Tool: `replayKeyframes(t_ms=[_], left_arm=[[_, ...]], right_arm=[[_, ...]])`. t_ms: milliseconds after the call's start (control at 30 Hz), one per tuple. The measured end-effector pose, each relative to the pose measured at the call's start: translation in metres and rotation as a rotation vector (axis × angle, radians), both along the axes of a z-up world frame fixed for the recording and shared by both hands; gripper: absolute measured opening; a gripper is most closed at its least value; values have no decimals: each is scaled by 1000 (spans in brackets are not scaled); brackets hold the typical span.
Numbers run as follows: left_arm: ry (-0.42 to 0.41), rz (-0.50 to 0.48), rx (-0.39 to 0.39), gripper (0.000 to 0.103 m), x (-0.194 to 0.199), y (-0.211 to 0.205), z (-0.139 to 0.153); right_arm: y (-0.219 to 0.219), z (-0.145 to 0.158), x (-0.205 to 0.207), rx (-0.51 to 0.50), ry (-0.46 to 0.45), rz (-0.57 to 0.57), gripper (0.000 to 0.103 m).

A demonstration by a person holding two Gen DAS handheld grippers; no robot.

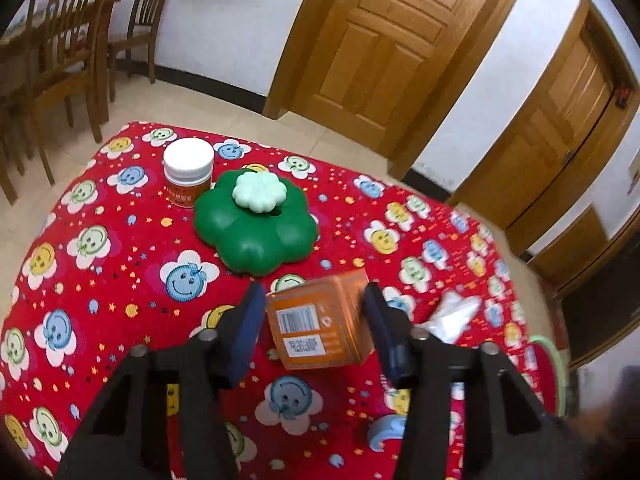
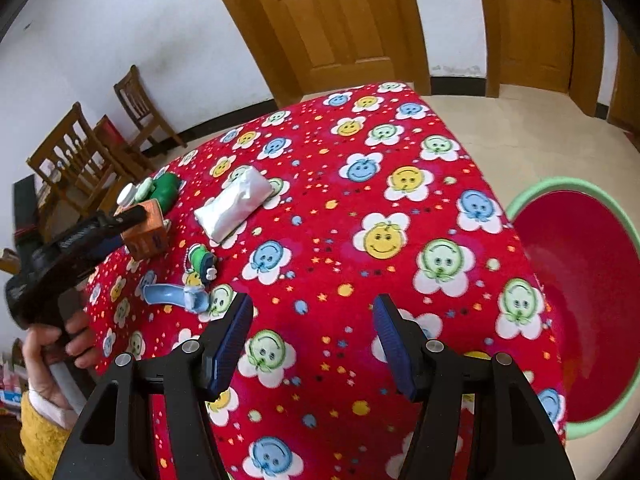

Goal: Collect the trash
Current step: 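Grasp the orange medicine box with the left tool and lift it, then grasp the blue plastic piece with the right tool while the left tool holds the box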

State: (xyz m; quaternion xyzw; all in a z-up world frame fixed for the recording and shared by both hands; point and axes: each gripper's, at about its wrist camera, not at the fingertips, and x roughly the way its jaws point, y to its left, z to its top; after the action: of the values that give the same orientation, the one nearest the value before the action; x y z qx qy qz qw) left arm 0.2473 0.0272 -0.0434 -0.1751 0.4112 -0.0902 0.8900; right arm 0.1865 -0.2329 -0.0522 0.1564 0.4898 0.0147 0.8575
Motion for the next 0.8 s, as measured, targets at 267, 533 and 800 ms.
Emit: replayKeyframes(t_ms=[267,533,800], left_arm=[[-28,-30,43,56,-8,-9,0],[8,-45,61,67,0,-30,-12],[-18,-60,70,45,-12,-30,-7]], right_arm=[[15,-5,9,18,5,33,65],[13,-10,2,15,18,36,65],[9,-12,1,20,22,26,65]])
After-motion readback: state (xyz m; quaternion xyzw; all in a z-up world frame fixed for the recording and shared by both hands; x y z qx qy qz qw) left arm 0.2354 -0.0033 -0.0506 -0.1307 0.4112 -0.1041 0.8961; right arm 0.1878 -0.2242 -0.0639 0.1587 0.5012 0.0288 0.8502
